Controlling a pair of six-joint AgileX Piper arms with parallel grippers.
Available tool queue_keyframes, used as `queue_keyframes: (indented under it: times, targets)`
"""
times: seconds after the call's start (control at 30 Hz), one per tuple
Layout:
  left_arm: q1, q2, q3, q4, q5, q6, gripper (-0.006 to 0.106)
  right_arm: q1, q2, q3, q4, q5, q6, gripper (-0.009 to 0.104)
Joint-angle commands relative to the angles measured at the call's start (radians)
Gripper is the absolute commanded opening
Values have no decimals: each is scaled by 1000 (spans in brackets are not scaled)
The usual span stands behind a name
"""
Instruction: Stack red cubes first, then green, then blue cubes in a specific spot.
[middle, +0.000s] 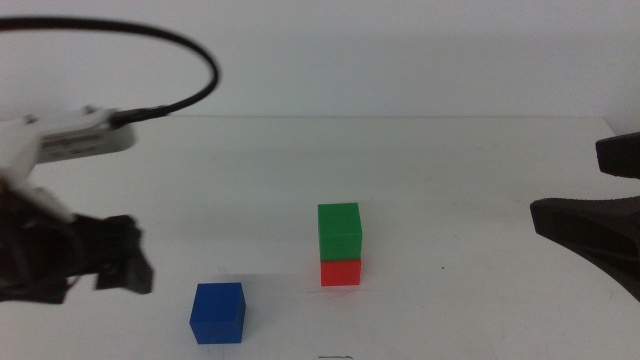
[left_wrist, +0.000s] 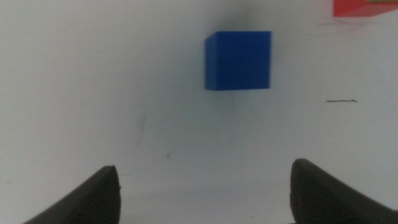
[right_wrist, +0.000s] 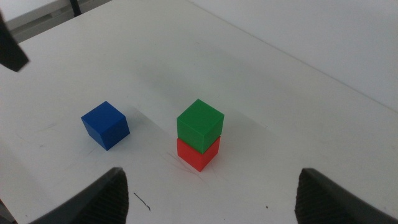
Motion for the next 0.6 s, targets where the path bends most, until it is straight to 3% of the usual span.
queue_keyframes:
  times: [0.0,0.1,0.2,0.57]
  targets:
    - [-64,39,-69,23,-20,-79,94,-8,-2,-24,-6,-65,-12,79]
    - [-155,117,-124,134,13,-164,94,-8,-2,-24,-6,-65,-12,79]
    - [-218,184,-175,191,22,-251,94,-8,-2,-24,-6,-65,-12,79]
    - [-302,370,-224,182,9,-298,94,-8,-2,-24,-6,-65,-12,79]
